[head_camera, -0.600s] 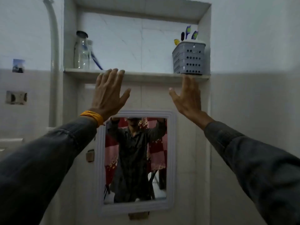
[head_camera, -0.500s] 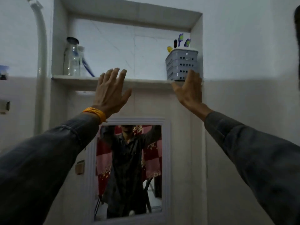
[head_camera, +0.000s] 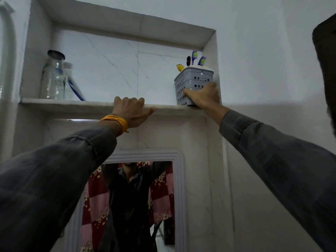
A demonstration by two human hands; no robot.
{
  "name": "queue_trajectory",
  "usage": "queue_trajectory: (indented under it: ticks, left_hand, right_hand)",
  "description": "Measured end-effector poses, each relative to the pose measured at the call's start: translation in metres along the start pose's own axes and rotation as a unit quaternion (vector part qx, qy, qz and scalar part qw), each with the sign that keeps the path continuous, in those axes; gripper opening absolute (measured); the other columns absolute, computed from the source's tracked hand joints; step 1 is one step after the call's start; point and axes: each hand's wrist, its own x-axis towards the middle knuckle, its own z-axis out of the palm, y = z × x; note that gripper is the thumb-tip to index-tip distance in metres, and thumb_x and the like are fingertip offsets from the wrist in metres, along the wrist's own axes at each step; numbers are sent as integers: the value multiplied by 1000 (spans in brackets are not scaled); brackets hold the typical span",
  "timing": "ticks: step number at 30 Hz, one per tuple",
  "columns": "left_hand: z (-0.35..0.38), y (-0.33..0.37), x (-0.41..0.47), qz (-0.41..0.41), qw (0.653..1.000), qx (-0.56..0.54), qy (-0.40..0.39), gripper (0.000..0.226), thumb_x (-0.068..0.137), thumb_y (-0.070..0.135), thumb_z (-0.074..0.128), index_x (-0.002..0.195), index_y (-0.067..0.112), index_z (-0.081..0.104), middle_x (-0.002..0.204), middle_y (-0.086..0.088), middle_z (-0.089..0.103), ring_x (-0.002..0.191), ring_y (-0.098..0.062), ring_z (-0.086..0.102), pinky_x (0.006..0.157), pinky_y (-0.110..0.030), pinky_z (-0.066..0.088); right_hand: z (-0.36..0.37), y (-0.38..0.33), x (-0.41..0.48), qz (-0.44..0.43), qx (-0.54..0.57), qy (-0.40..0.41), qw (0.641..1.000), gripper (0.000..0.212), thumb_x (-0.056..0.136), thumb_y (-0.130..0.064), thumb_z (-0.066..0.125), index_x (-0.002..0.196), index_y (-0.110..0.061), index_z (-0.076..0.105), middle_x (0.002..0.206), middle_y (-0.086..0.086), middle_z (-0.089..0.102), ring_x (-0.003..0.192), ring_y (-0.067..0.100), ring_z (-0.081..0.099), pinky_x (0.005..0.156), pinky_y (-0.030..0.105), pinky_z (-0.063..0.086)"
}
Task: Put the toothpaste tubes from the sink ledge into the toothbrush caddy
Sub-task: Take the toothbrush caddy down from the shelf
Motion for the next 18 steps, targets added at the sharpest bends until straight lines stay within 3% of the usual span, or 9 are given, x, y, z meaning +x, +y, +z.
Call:
queue_trajectory:
  ticks: [3, 6, 11, 13, 16, 18]
  left_hand:
    - [-3, 2, -2, -6, 1000, -6, -13, 67, 94, 67, 22, 110, 10, 54, 108, -16, 66, 97, -35, 60, 93, -49, 39]
    - [-6, 6, -6, -23, 999, -13, -24, 68, 95, 66, 23, 115, 9, 54, 116, -17, 64, 105, -37, 57, 96, -51, 38]
    - [-15, 20, -26, -42, 999, -22, -13, 70, 93, 67, 28, 123, 8, 51, 123, -20, 59, 112, -38, 54, 99, -50, 38]
    - [-17, 30, -41, -37, 998, -42, 16, 65, 93, 64, 34, 124, 9, 50, 123, -19, 58, 113, -38, 53, 99, -50, 39]
    - [-17, 45, -74, -34, 991, -120, 53, 58, 94, 57, 39, 128, 10, 48, 129, -18, 54, 119, -37, 49, 99, -51, 40]
    - [-14, 58, -108, -41, 983, -171, 59, 56, 95, 54, 39, 131, 12, 48, 131, -17, 55, 119, -36, 51, 99, -49, 38]
  right_hand:
    - [-11, -4, -7, 6, 28, 12, 1000, 104, 67, -59, 89, 145, -9, 41, 140, 9, 60, 126, 29, 62, 95, 38, 56]
    - [-31, -8, -20, 9, 38, 9, 999, 106, 68, -61, 87, 147, -9, 39, 143, 11, 57, 129, 30, 61, 103, 43, 57]
    - [-69, -5, -69, -20, 90, 10, 996, 105, 56, -56, 89, 138, -10, 42, 135, 8, 61, 121, 25, 65, 97, 45, 62]
    - [-79, 3, -97, -17, 122, -11, 992, 100, 58, -52, 91, 137, -11, 44, 131, 3, 64, 115, 20, 67, 92, 39, 64]
    - [-84, 32, -150, -9, 143, -59, 988, 83, 70, -39, 95, 132, -14, 47, 121, -5, 65, 97, 6, 66, 70, 9, 58]
    - [-79, 63, -193, 11, 142, -82, 987, 83, 70, -35, 98, 131, -13, 46, 122, -5, 63, 96, 8, 63, 71, 12, 55]
